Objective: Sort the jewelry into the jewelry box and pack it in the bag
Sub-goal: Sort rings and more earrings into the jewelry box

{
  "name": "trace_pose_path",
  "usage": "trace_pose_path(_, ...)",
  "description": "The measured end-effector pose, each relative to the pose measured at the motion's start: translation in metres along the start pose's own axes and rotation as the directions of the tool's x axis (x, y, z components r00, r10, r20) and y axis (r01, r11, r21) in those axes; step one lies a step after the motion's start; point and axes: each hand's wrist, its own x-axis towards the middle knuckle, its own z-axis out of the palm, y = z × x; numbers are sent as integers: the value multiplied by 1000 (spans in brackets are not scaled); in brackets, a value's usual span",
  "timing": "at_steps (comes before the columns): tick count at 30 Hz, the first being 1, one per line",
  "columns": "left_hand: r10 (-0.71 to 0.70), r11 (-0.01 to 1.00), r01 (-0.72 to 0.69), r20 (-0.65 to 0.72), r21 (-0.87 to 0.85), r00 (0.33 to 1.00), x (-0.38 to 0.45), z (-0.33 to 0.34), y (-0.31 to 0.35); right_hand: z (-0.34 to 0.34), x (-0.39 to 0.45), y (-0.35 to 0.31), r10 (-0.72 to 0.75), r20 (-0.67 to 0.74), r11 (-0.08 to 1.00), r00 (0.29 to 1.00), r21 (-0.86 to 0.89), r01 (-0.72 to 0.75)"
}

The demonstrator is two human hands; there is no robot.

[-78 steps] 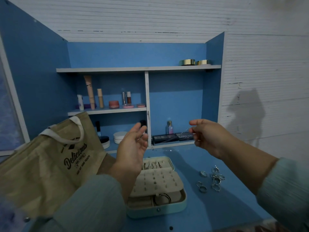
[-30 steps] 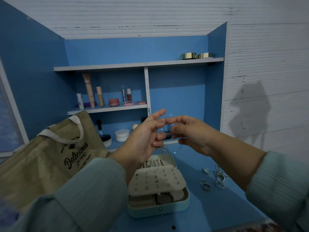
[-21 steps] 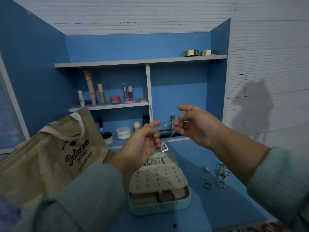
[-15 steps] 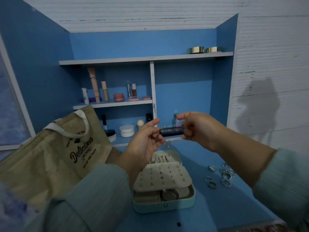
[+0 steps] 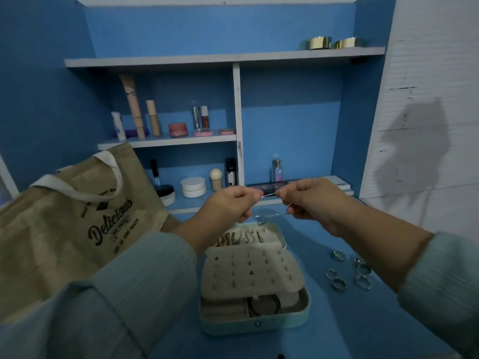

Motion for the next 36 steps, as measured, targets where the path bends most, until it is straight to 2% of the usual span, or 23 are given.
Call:
trace_pose_path(7, -147, 950, 118, 83, 288, 986, 21, 11, -26, 6, 22, 28, 133, 10, 990, 991, -53, -132)
trace_pose_path(11, -226, 926, 165, 147, 341, 963, 34, 14, -38, 8, 37, 40, 218, 12, 966, 976, -146, -214)
trace_pose_path(14, -262, 927, 203, 156, 315, 952, 44, 16, -48, 12, 47, 45, 272, 25, 946, 962, -191, -262)
trace_pose_path(21, -274, 896, 188, 166, 403, 947, 67, 21, -67, 22, 76, 59, 289, 29, 915, 957, -304, -267)
trace_pose_path(24, -289, 874, 199, 143, 444, 947, 77, 23, -73, 23, 88, 66, 239, 27, 894, 971, -396, -209)
trace_pose_path(27, -274, 838, 161, 146, 522, 951, 84, 23, -76, 24, 96, 71, 127, 43, 871, 991, -482, -91)
trace_pose_path(31, -230, 789, 85, 165, 608, 959, 87, 23, -75, 25, 97, 73, -60, 129, 719, 990, -682, 133)
trace_pose_path(36, -179, 665, -26, 193, 747, 965, 86, 26, -72, 24, 95, 76, -111, 219, 560, 969, -792, 243)
